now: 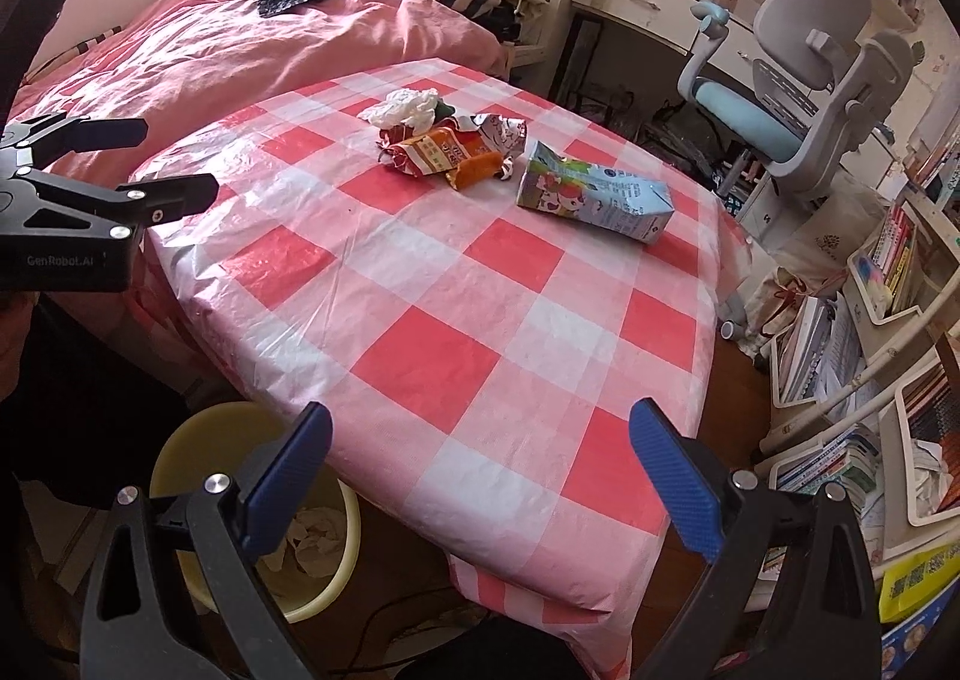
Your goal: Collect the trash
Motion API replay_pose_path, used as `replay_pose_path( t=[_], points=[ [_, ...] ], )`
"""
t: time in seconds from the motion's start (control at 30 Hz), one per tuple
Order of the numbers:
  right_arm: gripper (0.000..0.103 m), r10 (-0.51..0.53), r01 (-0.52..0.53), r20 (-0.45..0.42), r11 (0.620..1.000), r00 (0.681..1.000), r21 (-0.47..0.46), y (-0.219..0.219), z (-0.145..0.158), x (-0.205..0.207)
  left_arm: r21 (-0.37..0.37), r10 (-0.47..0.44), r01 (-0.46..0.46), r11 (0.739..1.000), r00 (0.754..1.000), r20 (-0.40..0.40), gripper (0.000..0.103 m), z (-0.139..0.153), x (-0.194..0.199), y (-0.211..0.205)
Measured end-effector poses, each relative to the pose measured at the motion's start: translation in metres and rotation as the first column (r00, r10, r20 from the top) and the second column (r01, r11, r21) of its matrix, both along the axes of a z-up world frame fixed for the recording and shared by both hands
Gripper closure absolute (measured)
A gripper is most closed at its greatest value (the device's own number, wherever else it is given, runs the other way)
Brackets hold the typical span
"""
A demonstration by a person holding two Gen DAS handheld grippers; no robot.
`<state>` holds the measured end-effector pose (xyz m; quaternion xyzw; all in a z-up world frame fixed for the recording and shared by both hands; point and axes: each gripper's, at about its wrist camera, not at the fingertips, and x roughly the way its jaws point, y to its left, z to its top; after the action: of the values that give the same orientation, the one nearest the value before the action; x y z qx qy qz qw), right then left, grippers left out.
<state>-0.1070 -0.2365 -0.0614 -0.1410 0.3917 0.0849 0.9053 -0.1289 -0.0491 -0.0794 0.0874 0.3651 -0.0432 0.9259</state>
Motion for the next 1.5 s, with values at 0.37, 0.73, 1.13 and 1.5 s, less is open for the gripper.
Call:
replay_pose_path(
  t=[0.37,0.73,1.13,1.5],
  points=[
    [0.008,-0.005,0.006,0.032,0.999,0.999,-0.032,-0.001,0.003,-0.006,-0.010,0.005,-0.005,1.000,1.000,-0.001,0.007,-0.004,0.004,-0.016],
    [0.008,-0.009,0.010,0.041,1.000,0.999,-0.021,-0.005,0.004,-0.006,-0.034,0.014,-0.014,0.999,1.000,-0.006,0.007,-0.004,0.007,-0.018],
    [0.008,-0.005,0.005,0.051,1.000,0.999,0.000,0.002,0.005,0.001,-0.100,0.041,-0.040,0.994,0.999,0.010,0.007,0.026,0.052,-0.015],
    [0.008,-0.005,0.002,0.058,0.999,0.998,0.039,0.008,0.006,0.015,-0.094,0.072,-0.077,0.993,0.996,-0.053,0.007,0.008,0.087,-0.009]
  ],
)
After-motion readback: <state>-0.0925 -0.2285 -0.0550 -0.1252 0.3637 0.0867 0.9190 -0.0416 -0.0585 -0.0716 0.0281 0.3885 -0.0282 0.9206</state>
